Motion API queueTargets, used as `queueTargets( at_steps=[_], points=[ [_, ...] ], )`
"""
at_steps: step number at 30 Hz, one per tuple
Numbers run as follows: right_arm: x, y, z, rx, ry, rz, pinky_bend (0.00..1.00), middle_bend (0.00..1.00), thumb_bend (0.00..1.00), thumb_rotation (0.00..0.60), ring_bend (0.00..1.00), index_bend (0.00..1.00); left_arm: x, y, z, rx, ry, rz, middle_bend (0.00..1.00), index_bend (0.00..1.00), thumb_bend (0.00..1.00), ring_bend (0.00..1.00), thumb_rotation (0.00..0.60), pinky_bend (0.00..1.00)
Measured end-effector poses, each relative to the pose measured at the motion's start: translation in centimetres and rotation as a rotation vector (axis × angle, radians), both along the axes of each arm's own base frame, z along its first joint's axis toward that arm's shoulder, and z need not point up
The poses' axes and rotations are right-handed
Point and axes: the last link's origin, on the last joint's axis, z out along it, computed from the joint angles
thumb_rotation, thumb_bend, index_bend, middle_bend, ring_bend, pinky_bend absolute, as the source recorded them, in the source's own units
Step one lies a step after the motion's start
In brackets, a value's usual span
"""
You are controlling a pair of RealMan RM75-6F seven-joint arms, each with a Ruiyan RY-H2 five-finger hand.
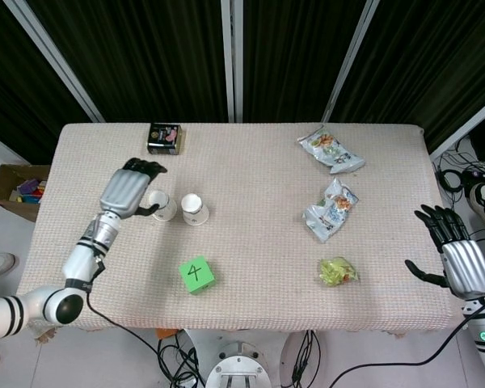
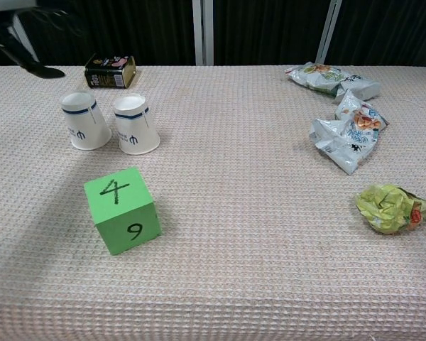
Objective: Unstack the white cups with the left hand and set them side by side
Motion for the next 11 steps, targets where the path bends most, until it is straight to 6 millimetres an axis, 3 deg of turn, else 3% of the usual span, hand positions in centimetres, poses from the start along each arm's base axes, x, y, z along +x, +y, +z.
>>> queueTargets(
  at_steps=[4, 8, 11],
  points=[
    [-0.8, 0.6, 0.0, 0.009, 0.020, -0.026, 0.03, 0.08, 0.16, 0.600, 0.00, 0.11, -4.7, -3.4, 3.1, 0.125, -0.011, 0.079, 0.21, 0.24, 0.23, 0.15, 0.600, 0.14],
    [-0.8, 1.1, 0.1, -0.003, 0.028, -0.025, 0.03, 0.08, 0.16, 0.600, 0.00, 0.11, -9.7, -8.6, 5.4, 0.234, -0.031, 0.163, 0.22, 0.26, 0.22, 0.15, 0.600, 0.14],
    [-0.5, 1.6, 0.2, -0.024, 0.028, -0.016, 0.03, 0.08, 0.16, 0.600, 0.00, 0.11, -12.3, -12.7, 6.4, 0.287, -0.030, 0.200, 0.22, 0.26, 0.21, 0.15, 0.600, 0.14]
  ],
)
